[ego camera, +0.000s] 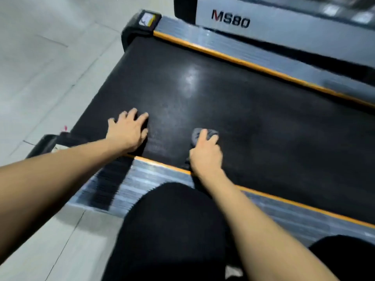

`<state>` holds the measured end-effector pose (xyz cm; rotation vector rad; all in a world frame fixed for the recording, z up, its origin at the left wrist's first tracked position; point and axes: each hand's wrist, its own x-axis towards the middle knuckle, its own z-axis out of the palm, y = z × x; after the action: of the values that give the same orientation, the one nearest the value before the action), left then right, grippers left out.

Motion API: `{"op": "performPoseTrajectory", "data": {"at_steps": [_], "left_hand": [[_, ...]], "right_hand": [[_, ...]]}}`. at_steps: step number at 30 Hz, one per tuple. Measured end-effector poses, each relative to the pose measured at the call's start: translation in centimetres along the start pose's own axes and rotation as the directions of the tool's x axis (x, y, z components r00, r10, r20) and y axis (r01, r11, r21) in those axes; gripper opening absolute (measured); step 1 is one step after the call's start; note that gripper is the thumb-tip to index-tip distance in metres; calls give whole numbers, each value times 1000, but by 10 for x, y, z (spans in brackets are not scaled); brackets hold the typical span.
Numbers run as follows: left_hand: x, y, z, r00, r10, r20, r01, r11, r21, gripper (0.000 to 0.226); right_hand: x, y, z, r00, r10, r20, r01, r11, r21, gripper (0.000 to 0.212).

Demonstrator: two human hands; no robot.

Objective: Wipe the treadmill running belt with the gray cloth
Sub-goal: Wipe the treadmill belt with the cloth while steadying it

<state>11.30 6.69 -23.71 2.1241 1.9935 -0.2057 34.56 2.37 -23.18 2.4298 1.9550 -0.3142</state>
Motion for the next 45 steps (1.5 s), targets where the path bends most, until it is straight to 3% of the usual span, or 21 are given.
{"op": "performPoseTrajectory", "data": {"at_steps": [3, 6, 11, 16, 22, 31, 35, 37, 39, 42, 45], "left_hand": [[7, -5, -7, 992, 10, 126, -12, 1000, 17, 66], [14, -4, -13, 989, 3, 145, -9, 999, 40, 68], [13, 2, -19, 982, -21, 185, 15, 999, 35, 69], [14, 4, -22, 973, -29, 228, 21, 999, 39, 69], [23, 7, -24, 965, -63, 253, 49, 997, 62, 71], [21, 0, -33, 967, 33, 252, -64, 991, 115, 71], [25, -9, -46, 936, 109, 335, -161, 978, 131, 67], [34, -15, -48, 946, 167, 279, -210, 969, 132, 58], [54, -19, -45, 967, 224, 124, -238, 964, 117, 54], [89, -24, -32, 983, 183, 7, -183, 983, 23, 79], [124, -26, -21, 983, 176, -44, -176, 984, -8, 78]], "right_hand": [[-2, -40, -5, 967, -235, 100, 236, 972, 0, 59], [9, -33, -17, 890, -424, 168, 432, 902, -18, 55], [48, -41, -19, 832, -538, 137, 552, 827, -102, 52], [110, -41, -12, 875, -484, -21, 476, 867, -149, 44], [135, -39, -4, 878, -450, -161, 418, 887, -197, 44], [128, -46, 0, 918, -374, -133, 350, 921, -174, 56], [126, -49, 2, 943, -302, -143, 284, 950, -130, 54], [137, -52, 3, 941, -303, -152, 286, 950, -124, 53], [165, -56, -1, 948, -275, -163, 258, 959, -118, 52], [223, -64, -5, 955, -213, -205, 191, 974, -122, 52], [280, -74, -1, 954, -187, -233, 165, 980, -112, 52]]}}
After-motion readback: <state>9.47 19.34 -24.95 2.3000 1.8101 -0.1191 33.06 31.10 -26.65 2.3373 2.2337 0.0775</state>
